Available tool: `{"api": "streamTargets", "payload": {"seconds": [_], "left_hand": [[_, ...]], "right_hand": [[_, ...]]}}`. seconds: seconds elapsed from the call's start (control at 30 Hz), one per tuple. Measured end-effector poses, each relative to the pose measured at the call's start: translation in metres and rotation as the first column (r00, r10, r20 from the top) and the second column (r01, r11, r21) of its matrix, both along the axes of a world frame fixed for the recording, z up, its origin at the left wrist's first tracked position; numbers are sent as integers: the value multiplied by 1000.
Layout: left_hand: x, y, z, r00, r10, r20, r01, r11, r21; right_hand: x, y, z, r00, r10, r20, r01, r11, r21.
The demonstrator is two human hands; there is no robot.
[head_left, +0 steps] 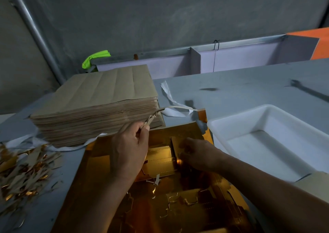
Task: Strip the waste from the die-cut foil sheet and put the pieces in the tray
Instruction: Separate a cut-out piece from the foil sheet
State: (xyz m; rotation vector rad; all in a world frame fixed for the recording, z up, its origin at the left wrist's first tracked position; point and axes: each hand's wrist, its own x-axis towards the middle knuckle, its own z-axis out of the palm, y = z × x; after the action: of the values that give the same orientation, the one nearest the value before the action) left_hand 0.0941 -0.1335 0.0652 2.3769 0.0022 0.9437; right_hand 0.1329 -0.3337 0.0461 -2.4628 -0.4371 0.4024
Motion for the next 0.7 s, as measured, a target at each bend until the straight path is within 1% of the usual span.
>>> {"api": "streamTargets", "payload": {"seconds": [0.13,0.23,0.33,0.43,0.6,0.7], "left_hand": [[-1,5,4,1000,0,27,1,1000,-31],[-1,10,10,997,34,66,-30,998,-56],[0,14,15,994,74,79,-71,996,-45],[-1,17,18,992,86,92,-82,996,-39],[-5,16,26,983,77,165,-72,997,-39],[-7,15,32,980,85,181,-80,996,-36]], "right_hand": [[1,0,-1,1000,-9,20,9,999,34],[2,0,-1,999,-14,48,10,997,78],[2,-1,-1,998,-4,55,-1,995,98],[0,1,-2,999,19,42,-23,994,106],[-4,4,1,999,49,8,-49,988,144],[-5,6,3,998,50,-35,-43,984,170]]}}
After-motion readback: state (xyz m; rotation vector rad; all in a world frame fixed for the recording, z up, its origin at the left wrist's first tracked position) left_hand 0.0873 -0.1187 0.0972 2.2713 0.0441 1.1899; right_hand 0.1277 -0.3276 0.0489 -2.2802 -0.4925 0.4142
